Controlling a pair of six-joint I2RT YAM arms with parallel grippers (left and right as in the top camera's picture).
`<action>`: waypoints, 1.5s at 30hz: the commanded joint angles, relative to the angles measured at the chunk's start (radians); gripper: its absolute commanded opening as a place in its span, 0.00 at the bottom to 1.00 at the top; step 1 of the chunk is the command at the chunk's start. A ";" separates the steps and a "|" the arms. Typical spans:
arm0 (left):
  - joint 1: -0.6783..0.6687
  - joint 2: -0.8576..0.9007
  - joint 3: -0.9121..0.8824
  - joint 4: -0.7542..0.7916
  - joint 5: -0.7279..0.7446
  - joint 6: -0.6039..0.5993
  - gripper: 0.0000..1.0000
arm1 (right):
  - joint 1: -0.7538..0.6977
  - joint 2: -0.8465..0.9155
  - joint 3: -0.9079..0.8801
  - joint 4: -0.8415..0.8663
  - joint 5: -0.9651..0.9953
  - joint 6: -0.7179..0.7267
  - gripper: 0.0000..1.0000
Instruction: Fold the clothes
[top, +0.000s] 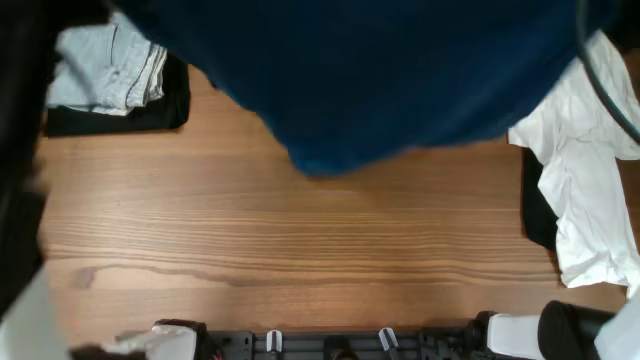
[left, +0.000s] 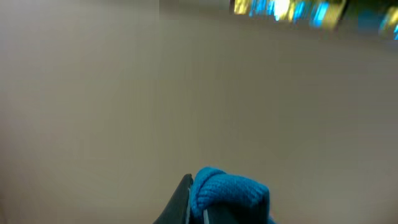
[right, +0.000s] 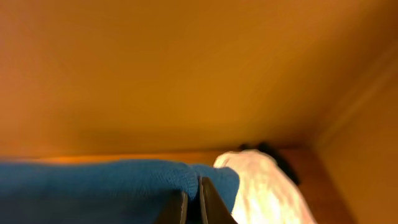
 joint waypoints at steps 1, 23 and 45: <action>-0.001 -0.136 0.011 0.064 -0.001 0.010 0.04 | -0.054 -0.075 0.110 -0.029 0.015 -0.023 0.04; 0.081 0.416 0.011 0.332 -0.008 0.074 0.04 | 0.041 0.476 0.118 0.466 -0.171 0.078 0.04; 0.113 0.502 0.082 -0.468 0.100 0.012 0.04 | 0.072 0.557 0.105 0.096 -0.249 0.001 0.04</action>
